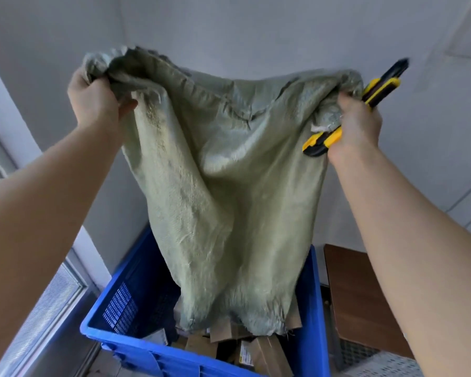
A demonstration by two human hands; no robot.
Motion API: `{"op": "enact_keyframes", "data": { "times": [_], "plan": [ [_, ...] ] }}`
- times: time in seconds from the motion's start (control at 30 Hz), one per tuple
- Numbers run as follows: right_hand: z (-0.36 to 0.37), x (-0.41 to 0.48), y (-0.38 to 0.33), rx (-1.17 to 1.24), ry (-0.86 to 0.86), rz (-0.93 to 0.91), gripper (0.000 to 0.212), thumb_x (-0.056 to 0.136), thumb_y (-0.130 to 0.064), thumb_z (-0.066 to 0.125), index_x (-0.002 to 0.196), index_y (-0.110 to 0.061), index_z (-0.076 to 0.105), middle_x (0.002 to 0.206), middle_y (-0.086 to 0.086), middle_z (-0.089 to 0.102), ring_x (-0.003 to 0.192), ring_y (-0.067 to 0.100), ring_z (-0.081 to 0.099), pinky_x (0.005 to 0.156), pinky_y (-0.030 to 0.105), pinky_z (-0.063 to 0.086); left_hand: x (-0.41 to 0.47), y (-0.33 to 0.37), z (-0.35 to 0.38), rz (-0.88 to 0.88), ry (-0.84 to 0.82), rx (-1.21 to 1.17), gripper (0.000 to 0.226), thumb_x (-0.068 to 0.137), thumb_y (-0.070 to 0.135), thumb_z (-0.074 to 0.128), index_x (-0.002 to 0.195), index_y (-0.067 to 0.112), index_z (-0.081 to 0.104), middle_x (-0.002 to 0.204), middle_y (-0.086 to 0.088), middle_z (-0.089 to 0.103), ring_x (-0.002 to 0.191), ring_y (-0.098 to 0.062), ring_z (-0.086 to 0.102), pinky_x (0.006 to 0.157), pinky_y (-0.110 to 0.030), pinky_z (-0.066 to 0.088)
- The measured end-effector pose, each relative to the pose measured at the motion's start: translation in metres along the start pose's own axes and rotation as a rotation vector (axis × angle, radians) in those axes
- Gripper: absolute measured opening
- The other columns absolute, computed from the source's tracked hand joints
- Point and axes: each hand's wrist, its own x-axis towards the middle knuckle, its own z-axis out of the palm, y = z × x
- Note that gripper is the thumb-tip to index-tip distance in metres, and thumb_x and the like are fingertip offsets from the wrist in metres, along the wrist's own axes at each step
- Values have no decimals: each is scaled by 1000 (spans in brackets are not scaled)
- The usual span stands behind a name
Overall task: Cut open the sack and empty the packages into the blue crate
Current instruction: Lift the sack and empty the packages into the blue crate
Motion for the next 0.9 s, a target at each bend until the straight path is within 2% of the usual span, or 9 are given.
{"op": "enact_keyframes", "data": {
  "times": [0.1,0.23,0.27,0.33,0.43,0.53,0.63,0.77,0.9],
  "plan": [
    [-21,-4,46,-152,-17,152,10,84,-6,66,87,-14,61,88,8,64,83,25,64,74,38,55,-6,-35,-19,-94,-21,141,34,89,2,34,92,22,62,99,-8,69,92,-26,71,64,-35,61],
    [-52,-10,97,-399,-44,364,23,77,-8,70,99,-7,63,99,18,65,95,35,64,90,55,51,-15,-80,-46,-245,-60,336,31,92,1,38,106,17,60,110,-11,66,93,-25,68,60,-34,62],
    [-56,-13,102,-452,-43,405,28,78,-8,70,105,-4,62,94,16,62,93,34,63,91,51,50,-17,-86,-51,-279,-79,370,31,92,-1,39,108,15,59,110,-12,64,93,-24,66,59,-34,61],
    [-63,-16,107,-519,-56,458,27,82,-5,68,108,-2,59,81,11,52,78,29,56,81,41,48,-20,-93,-55,-333,-128,407,26,89,-4,43,102,14,58,105,-12,63,93,-25,65,57,-36,60],
    [-61,-14,103,-545,-57,483,26,85,-1,63,110,-3,58,73,10,48,73,28,53,73,38,45,-24,-88,-51,-372,-214,372,19,86,-4,56,87,15,56,93,-10,63,82,-22,66,56,-38,60],
    [-40,-5,82,-423,-70,428,20,87,-2,61,106,-6,57,78,11,54,71,27,57,71,37,49,-22,-70,-37,-306,-279,324,19,84,1,67,87,16,57,95,-7,66,86,-20,69,63,-38,61],
    [-13,8,57,-272,-95,320,29,82,-4,63,111,-1,62,105,16,68,93,30,67,91,45,53,-16,-48,-18,-176,-255,240,15,85,0,65,91,12,59,106,-13,68,91,-24,71,68,-38,62],
    [19,17,16,-98,-163,184,32,78,-5,65,110,-2,65,109,16,70,96,30,69,90,46,55,-8,-8,4,-50,-231,81,17,87,0,59,97,14,57,111,-12,66,93,-22,72,70,-37,62],
    [41,18,-22,-5,-188,41,38,71,-11,70,109,-8,66,110,15,70,100,30,68,92,49,53,2,39,15,90,-241,75,21,85,4,59,94,23,59,101,1,69,95,-13,71,77,-31,58]
  ]
}}
